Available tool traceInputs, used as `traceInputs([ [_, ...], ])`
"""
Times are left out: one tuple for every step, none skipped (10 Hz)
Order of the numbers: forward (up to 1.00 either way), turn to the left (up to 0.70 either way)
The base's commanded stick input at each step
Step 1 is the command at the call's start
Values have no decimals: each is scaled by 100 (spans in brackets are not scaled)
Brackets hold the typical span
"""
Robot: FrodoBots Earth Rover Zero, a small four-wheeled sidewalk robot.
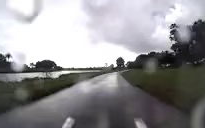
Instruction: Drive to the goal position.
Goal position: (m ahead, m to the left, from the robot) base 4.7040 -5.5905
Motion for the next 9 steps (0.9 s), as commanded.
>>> traceInputs([
  [100, 0],
  [100, 0],
  [100, 0],
  [100, 0],
  [100, 0],
  [100, 0],
  [100, 0],
  [100, 0],
  [100, 0],
])
